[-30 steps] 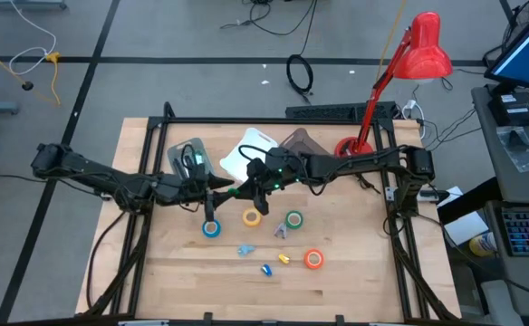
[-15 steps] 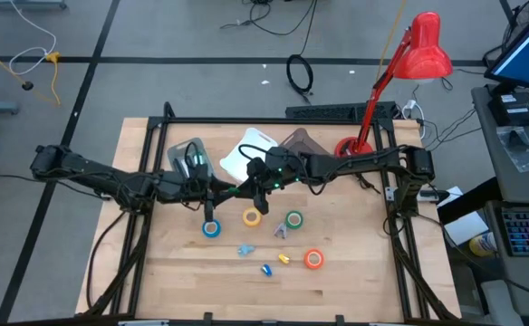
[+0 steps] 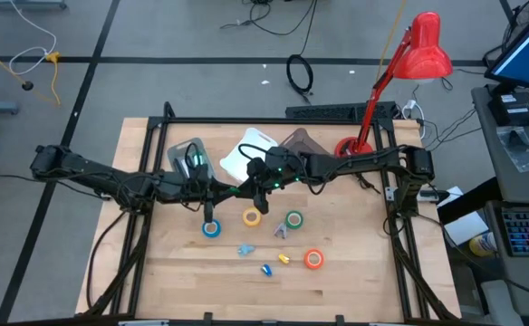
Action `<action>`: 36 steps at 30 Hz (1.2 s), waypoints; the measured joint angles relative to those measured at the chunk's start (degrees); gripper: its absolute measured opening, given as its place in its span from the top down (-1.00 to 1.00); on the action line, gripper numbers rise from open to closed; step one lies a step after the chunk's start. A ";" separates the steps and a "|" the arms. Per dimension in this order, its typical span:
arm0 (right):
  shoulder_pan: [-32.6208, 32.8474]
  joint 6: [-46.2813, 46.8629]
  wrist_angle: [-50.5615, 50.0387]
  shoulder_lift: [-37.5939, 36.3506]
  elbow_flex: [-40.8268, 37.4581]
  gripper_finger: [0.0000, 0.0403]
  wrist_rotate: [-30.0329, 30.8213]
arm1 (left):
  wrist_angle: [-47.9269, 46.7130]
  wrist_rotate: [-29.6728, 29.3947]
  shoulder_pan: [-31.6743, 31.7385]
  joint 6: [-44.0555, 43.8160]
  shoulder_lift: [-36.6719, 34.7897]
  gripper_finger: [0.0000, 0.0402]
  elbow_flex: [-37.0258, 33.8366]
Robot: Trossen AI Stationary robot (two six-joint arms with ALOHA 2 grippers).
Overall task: Pick and place Stapler, Stapler remover, tape
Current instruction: Put the small green stapler into the gray bin
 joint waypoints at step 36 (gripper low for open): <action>-5.48 -4.05 -34.32 -0.09 0.02 -0.17 0.41 | -33.74 -5.24 12.53 -10.34 -5.42 0.74 6.12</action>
